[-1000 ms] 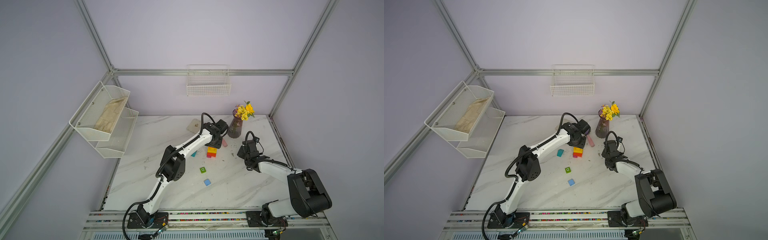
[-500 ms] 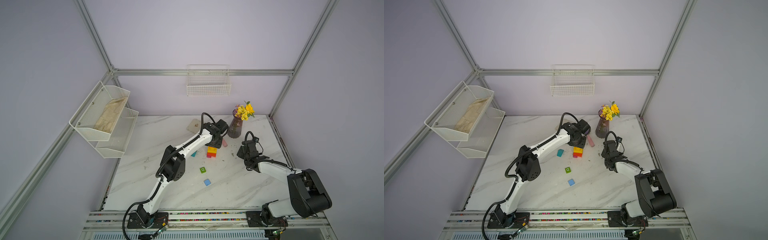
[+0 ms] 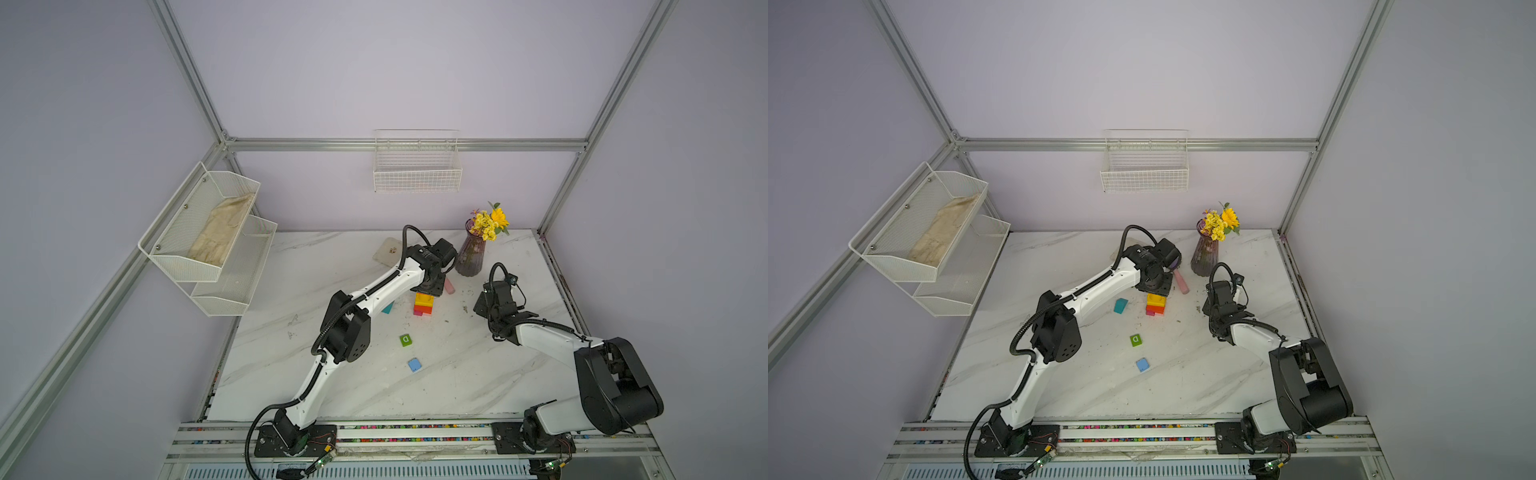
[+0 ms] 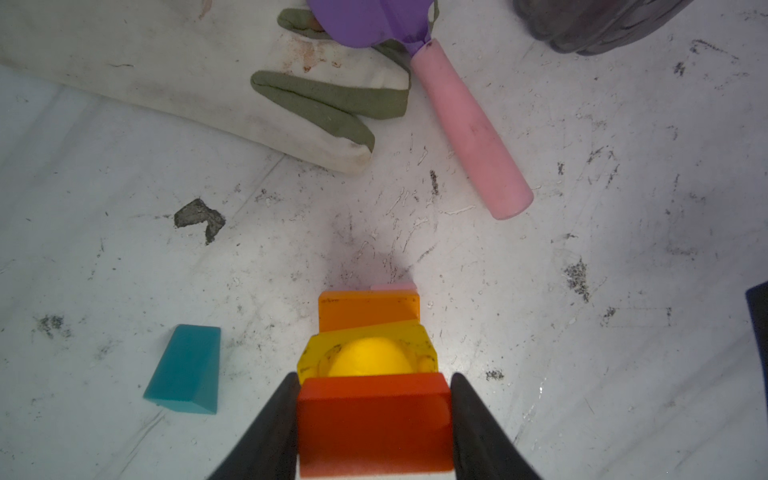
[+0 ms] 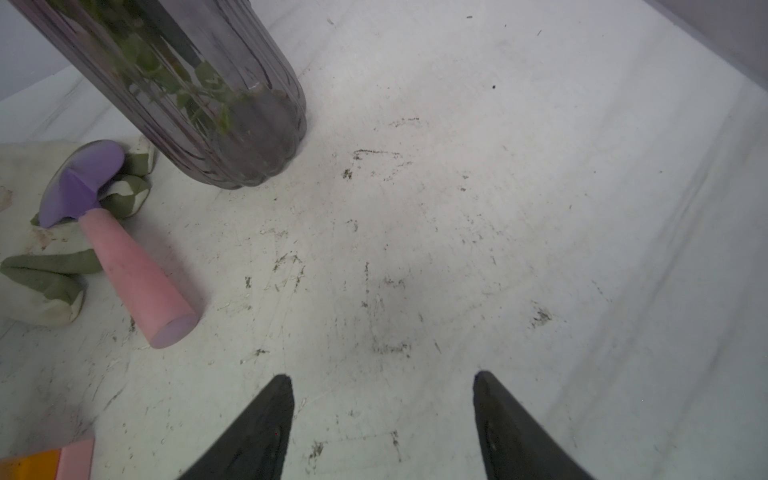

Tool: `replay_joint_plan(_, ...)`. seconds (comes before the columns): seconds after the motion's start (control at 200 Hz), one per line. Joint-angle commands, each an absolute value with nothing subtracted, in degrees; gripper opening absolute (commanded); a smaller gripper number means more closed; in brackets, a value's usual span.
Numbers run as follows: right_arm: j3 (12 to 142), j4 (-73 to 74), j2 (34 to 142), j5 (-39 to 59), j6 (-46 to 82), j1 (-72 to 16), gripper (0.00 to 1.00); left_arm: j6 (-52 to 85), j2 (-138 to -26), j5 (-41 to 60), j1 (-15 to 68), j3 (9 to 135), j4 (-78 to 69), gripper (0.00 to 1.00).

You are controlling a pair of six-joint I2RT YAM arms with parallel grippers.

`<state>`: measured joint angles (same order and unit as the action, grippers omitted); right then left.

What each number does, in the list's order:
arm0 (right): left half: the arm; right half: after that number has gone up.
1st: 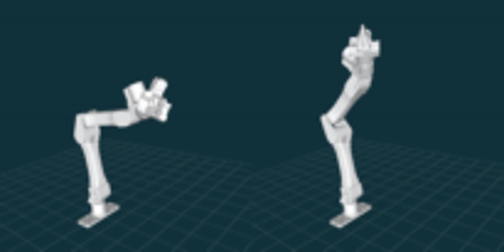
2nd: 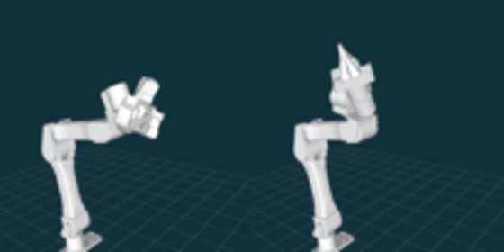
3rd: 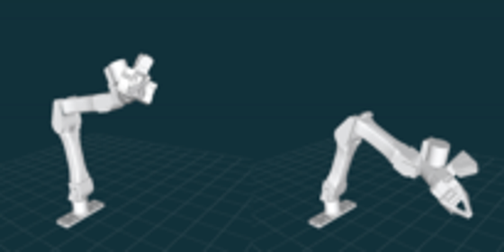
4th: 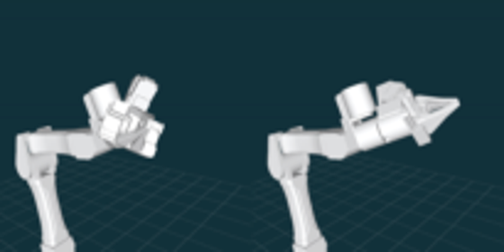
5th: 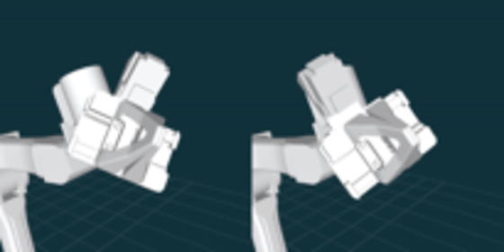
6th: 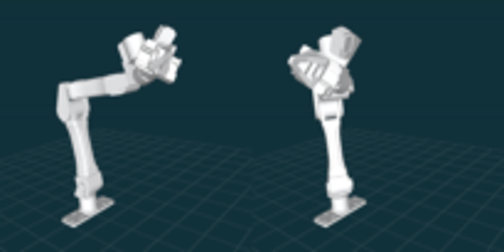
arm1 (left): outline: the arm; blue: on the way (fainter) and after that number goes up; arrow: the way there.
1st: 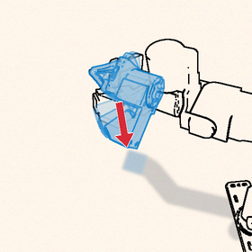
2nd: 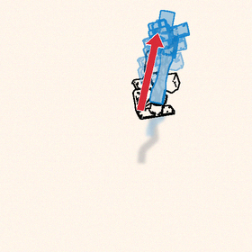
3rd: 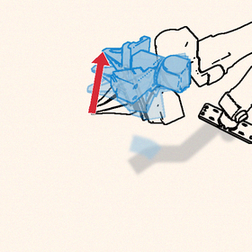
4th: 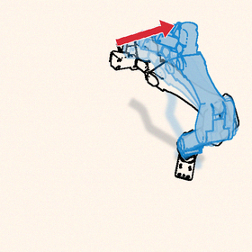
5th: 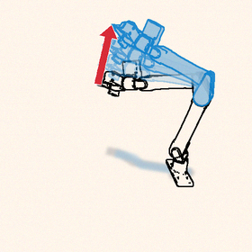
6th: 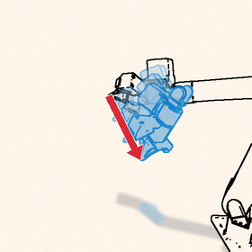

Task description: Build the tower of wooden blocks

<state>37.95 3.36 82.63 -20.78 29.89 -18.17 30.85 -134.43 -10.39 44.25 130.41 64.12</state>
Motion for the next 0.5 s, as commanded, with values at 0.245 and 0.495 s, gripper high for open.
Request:
replay_joint_plan(0.245, 39.9, 2.4, 83.5, -22.4, 29.6, -18.9, 0.71, 31.7, -134.7, -9.5, 44.0, 131.6, 62.9, 0.42)
replay_joint_plan(0.495, 40.0, 2.1, 83.8, -22.9, 29.6, -19.2, 0.71, 32.0, -134.2, -9.7, 44.0, 131.0, 62.9, 0.50)
